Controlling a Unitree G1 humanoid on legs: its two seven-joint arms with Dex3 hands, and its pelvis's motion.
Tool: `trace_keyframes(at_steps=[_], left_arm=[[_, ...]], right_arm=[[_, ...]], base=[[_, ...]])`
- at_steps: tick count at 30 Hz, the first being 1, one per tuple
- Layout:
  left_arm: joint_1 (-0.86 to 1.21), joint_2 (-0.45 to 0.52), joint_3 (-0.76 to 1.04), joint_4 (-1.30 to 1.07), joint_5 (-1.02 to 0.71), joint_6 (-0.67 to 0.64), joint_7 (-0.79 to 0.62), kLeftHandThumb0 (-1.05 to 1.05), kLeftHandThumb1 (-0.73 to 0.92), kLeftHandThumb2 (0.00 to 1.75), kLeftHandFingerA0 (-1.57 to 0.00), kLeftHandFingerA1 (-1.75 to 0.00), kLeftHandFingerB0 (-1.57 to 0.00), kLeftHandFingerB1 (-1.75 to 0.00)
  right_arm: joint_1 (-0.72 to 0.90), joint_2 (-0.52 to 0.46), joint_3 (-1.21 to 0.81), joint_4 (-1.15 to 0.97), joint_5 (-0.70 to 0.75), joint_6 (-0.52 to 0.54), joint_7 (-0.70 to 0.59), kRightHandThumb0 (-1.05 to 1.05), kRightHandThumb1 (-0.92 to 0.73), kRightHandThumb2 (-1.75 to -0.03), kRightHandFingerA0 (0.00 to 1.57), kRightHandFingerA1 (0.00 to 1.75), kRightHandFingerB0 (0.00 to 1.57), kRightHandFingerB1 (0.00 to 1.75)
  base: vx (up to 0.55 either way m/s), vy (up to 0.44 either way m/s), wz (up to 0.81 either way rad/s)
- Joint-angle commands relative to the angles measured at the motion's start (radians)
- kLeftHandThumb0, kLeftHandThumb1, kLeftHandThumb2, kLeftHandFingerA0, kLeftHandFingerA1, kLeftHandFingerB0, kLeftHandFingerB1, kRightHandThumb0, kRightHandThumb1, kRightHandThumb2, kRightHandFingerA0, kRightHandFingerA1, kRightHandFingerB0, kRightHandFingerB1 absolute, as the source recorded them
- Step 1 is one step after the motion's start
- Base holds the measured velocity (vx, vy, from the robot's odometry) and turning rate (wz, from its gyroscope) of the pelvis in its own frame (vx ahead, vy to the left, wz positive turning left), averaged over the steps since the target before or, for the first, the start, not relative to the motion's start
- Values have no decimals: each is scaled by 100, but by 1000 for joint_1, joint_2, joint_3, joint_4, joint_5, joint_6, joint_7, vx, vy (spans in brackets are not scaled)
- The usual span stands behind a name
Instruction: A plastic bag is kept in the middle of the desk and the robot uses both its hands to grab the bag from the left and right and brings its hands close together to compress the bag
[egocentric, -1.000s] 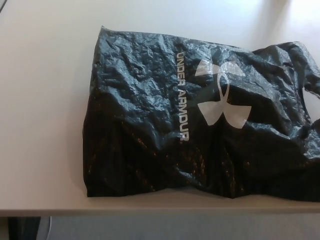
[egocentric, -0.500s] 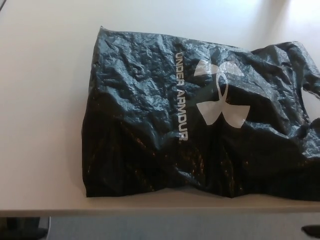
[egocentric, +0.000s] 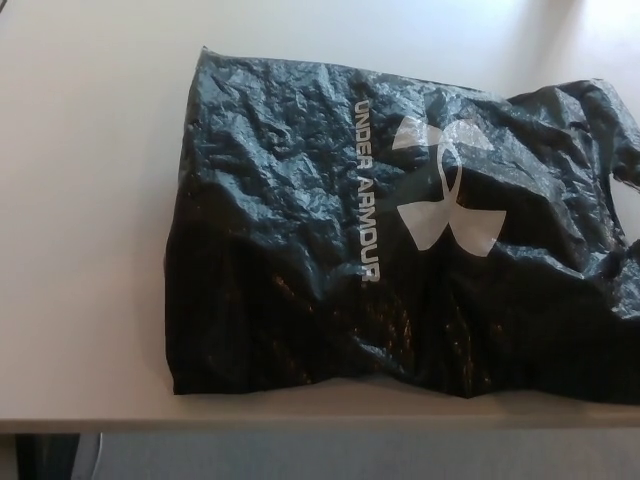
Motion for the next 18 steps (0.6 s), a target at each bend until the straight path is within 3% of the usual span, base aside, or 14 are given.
trace_keyframes(at_steps=[1, 4, 8, 12, 18], left_arm=[[-379, 145, -23, 327, 98, 72, 90, -39, 68, 60, -91, -115, -79, -78], [-435, 94, -70, 479, 135, -12, 98, -36, 69, 61, -84, -123, -75, -85], [-456, 23, -113, 612, 185, -66, 147, -34, 69, 63, -80, -130, -73, -88], [-463, -58, -140, 711, 171, -65, 180, -35, 68, 62, -88, -132, -74, -88], [-437, -198, -161, 851, 116, -31, 201, -26, 72, 63, -79, -130, -72, -85]], right_arm=[[-347, -106, -32, 193, 74, 168, 10, -30, -67, -59, 89, 87, 78, 68], [-418, -73, 0, 357, 29, 121, 4, -34, -66, -59, 93, 81, 78, 66], [-429, -54, 41, 473, -83, 150, -45, -32, -66, -59, 94, 71, 78, 61], [-426, 3, 59, 585, -89, 162, -83, -26, -63, -58, 95, 74, 79, 62], [-416, 52, 116, 819, -149, 120, -156, -24, -63, -58, 94, 75, 78, 61]], base=[[0, 0, 0], [0, 0, 0], [0, 0, 0], [0, 0, 0], [0, 0, 0]])
